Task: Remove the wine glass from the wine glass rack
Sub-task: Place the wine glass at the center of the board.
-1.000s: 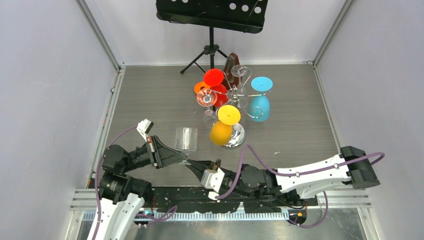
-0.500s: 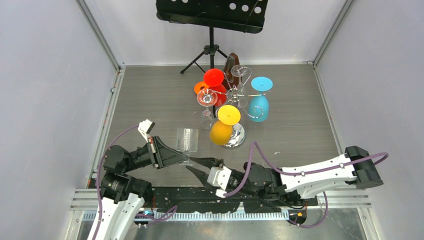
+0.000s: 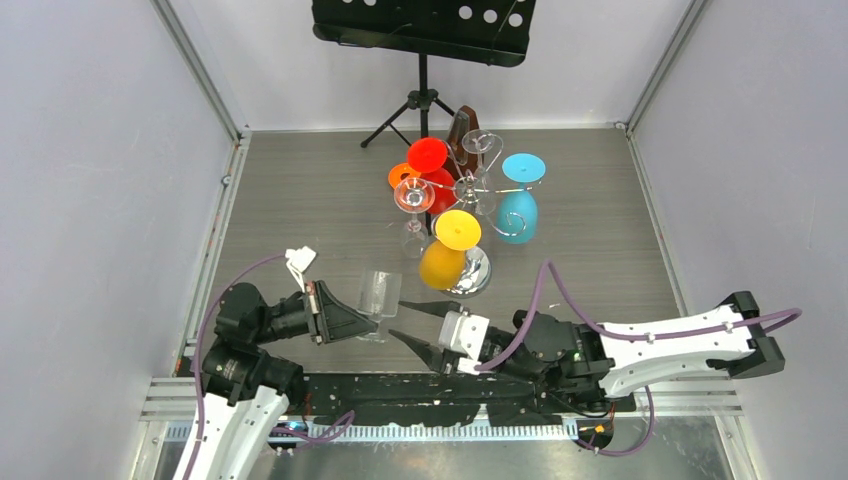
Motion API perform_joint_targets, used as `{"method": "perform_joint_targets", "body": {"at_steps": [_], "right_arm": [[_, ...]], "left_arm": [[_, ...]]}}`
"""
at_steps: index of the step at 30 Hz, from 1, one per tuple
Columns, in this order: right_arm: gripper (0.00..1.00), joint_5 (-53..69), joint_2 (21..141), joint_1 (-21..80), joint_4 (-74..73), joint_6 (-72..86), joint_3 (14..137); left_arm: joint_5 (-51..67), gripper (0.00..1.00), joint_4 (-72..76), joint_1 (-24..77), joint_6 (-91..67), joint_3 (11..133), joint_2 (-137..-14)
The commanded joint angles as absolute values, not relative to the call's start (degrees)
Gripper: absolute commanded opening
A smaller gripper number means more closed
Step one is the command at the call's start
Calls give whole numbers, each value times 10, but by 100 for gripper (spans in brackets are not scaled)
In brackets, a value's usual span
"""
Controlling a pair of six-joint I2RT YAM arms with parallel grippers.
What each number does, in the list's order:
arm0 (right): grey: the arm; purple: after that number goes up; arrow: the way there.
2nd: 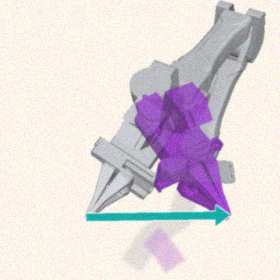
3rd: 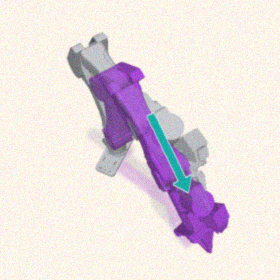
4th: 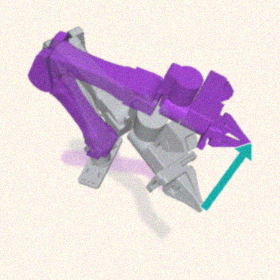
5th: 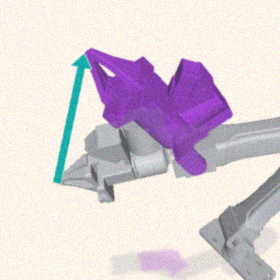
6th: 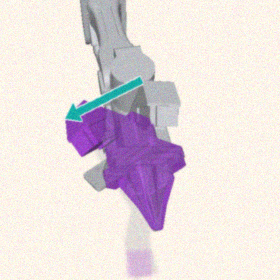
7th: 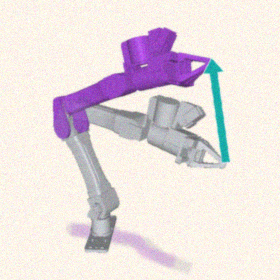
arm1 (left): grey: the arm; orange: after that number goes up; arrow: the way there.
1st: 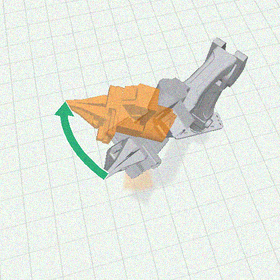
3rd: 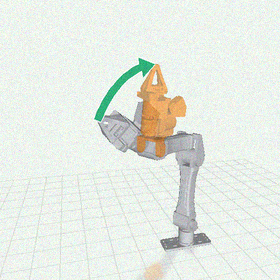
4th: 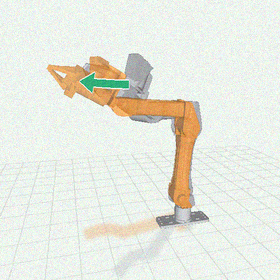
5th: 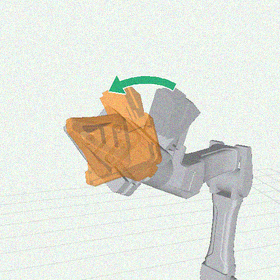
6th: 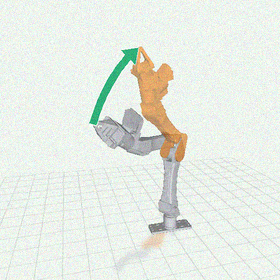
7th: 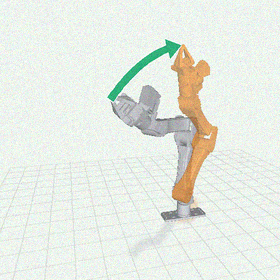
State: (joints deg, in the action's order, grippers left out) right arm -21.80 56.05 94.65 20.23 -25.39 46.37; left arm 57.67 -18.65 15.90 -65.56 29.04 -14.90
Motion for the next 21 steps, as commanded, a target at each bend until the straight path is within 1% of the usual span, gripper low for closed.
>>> {"method": "perform_joint_targets", "body": {"at_steps": [1, 4, 5, 9, 11, 14, 15, 17, 21], "right_arm": [[51, -243, 536, 949, 67, -217, 540], [52, -250, 531, 946, 16, -210, 570], [52, -247, 532, 944, -21, -202, 579], [54, -196, 549, 917, -136, -165, 650], [55, -148, 560, 888, -185, -142, 684], [55, -51, 570, 833, -233, -118, 720], [55, -31, 574, 825, -239, -112, 724], [56, 44, 579, 799, -256, -109, 740], [58, 132, 600, 778, -296, -113, 766]], "left_arm": [[621, 0, -243, 161, -542, 334, -161], [636, 0, -304, 161, -467, 351, -173], [638, 0, -331, 161, -440, 361, -177], [645, 0, -431, 161, -329, 400, -189], [638, 0, -466, 164, -290, 414, -189], [631, 0, -471, 179, -277, 417, -184], [627, 0, -476, 185, -269, 419, -182], [618, 0, -484, 201, -255, 426, -177], [597, 0, -503, 236, -231, 440, -167]]}}
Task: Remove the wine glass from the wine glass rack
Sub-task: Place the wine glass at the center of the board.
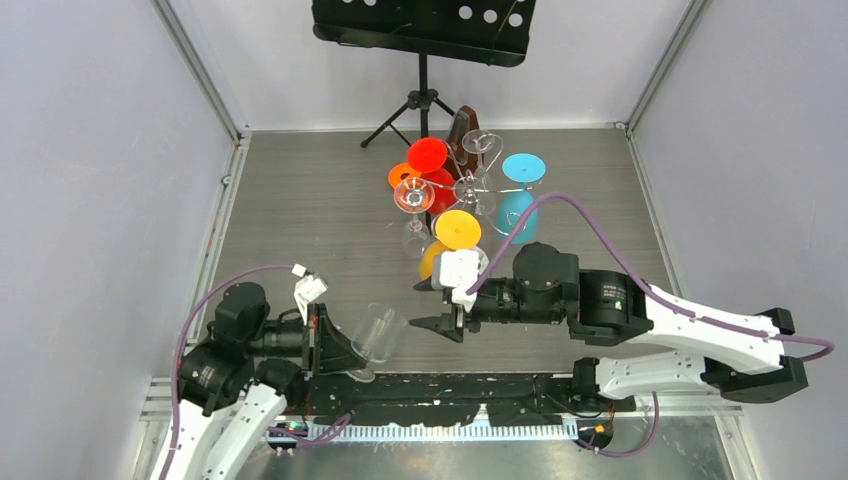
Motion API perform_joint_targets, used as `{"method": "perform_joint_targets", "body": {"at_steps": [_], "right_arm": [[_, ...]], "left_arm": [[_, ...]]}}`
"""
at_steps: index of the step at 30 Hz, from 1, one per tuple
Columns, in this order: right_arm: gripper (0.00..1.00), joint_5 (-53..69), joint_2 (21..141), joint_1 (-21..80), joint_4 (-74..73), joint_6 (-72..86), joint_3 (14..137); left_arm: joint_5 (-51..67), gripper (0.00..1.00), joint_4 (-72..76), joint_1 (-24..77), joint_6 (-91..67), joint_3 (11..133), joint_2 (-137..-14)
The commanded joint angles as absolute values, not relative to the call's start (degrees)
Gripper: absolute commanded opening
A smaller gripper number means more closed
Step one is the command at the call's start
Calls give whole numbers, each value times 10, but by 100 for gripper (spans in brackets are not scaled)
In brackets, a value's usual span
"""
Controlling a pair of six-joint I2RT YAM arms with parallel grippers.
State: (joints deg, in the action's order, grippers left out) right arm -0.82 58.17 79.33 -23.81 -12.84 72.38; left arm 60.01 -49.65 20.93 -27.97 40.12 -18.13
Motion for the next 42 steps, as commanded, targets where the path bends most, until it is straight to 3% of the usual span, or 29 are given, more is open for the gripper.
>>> {"method": "perform_joint_targets", "body": {"at_steps": [1, 6, 32, 38, 42], "right_arm": [[58, 148, 604, 775, -304, -114, 771], [60, 260, 622, 765, -315, -122, 779], [58, 366, 710, 765, -214, -77, 750], [55, 401, 721, 765, -204, -67, 741], [46, 414, 730, 765, -201, -62, 740]], "left_arm": [[592, 0, -506, 245, -226, 443, -165], [554, 0, -527, 297, -198, 454, -152], [532, 0, -536, 336, -181, 464, -110], [530, 0, -536, 336, -181, 464, -109], [530, 0, -534, 336, -183, 462, -110]]}}
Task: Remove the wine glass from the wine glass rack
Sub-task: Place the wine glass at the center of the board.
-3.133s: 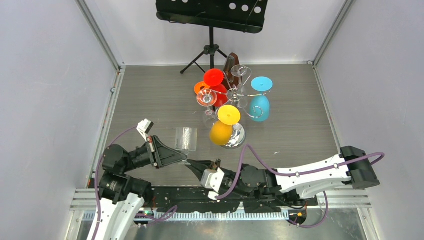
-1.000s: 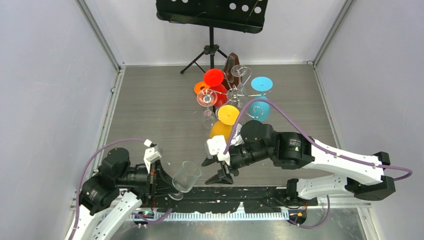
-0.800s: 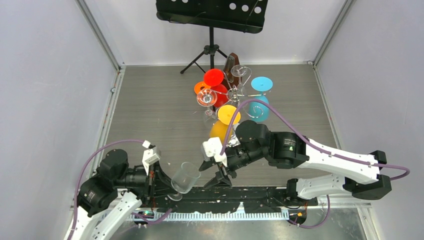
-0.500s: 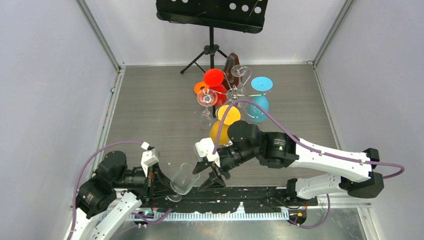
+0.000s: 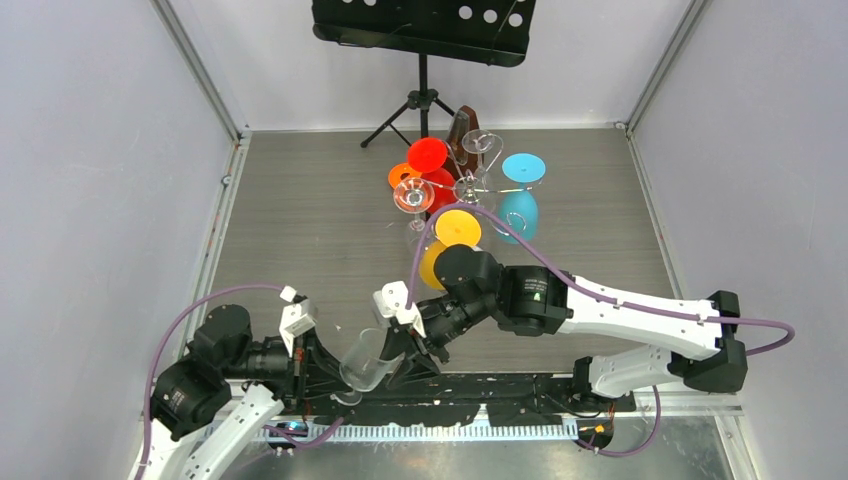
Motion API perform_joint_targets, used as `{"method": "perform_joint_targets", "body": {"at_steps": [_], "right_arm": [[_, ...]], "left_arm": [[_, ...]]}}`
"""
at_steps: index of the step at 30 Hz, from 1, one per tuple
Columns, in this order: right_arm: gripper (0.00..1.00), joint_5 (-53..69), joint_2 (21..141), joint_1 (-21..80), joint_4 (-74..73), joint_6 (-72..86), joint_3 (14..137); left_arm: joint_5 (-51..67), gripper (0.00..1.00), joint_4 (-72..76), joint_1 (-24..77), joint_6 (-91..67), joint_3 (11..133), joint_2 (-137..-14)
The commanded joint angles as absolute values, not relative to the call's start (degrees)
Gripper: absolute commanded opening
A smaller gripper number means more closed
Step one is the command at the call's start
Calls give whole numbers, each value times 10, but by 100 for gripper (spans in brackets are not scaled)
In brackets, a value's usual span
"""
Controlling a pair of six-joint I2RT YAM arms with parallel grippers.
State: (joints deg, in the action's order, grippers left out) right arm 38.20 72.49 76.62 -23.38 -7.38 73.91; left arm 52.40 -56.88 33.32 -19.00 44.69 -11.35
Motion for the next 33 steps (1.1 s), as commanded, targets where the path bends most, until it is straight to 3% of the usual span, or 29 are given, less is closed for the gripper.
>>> {"method": "perform_joint_targets", "body": {"at_steps": [1, 9, 14, 18, 20, 25, 26, 33], "right_arm": [[44, 416, 735, 765, -200, -60, 741], [30, 433, 752, 765, -197, -53, 746], [7, 434, 759, 765, -202, -51, 748], [6, 421, 754, 765, -212, -52, 744], [6, 411, 745, 765, -209, -53, 735], [6, 385, 710, 765, -201, -48, 708], [6, 374, 707, 765, -204, -48, 707], [6, 314, 660, 765, -266, -44, 697]], "left_arm": [[530, 0, -534, 336, -183, 462, -110], [528, 0, -535, 335, -183, 464, -114], [526, 0, -534, 335, -184, 466, -120], [520, 0, -533, 336, -183, 464, -129], [520, 12, -534, 336, -183, 462, -134], [506, 67, -536, 336, -182, 461, -136], [500, 73, -536, 335, -182, 459, -134], [452, 87, -542, 336, -184, 462, -136]]}}
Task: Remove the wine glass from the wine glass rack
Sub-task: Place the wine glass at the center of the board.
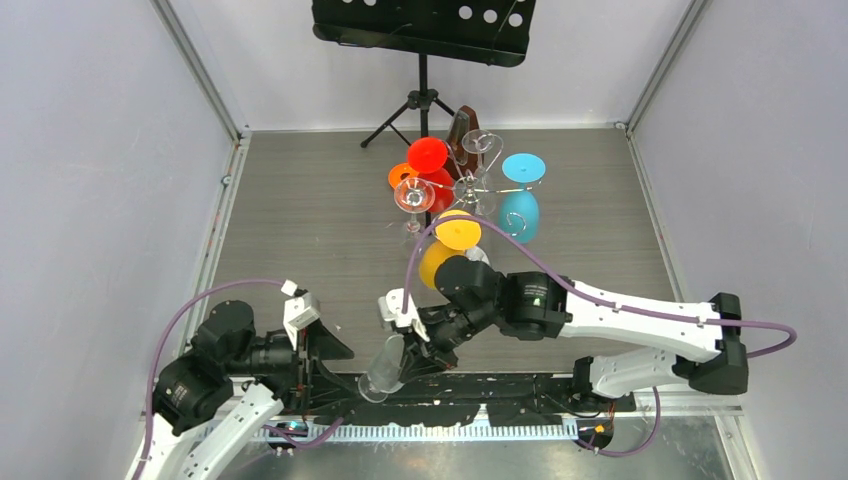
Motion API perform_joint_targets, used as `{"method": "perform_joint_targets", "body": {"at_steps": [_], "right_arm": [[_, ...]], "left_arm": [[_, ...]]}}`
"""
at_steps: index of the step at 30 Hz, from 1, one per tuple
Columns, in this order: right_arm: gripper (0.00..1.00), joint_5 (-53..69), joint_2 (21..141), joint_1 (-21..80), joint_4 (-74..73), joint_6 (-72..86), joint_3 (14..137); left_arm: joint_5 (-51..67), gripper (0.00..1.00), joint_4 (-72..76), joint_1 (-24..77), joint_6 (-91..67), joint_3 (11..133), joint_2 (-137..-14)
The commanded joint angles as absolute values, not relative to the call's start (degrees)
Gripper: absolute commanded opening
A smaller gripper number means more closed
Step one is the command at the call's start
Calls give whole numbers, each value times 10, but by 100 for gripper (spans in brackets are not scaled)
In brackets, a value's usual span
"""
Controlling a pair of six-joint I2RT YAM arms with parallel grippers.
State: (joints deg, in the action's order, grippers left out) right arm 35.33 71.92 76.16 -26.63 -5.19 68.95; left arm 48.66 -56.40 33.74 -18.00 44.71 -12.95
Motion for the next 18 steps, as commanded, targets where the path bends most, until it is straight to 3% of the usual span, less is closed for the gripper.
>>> {"method": "perform_joint_targets", "body": {"at_steps": [1, 18], "right_arm": [[6, 294, 654, 765, -274, -41, 696], [6, -107, 513, 764, -565, 159, 714]], "left_arm": [[443, 89, -541, 335, -184, 463, -137], [335, 91, -482, 336, -188, 455, -183]]}}
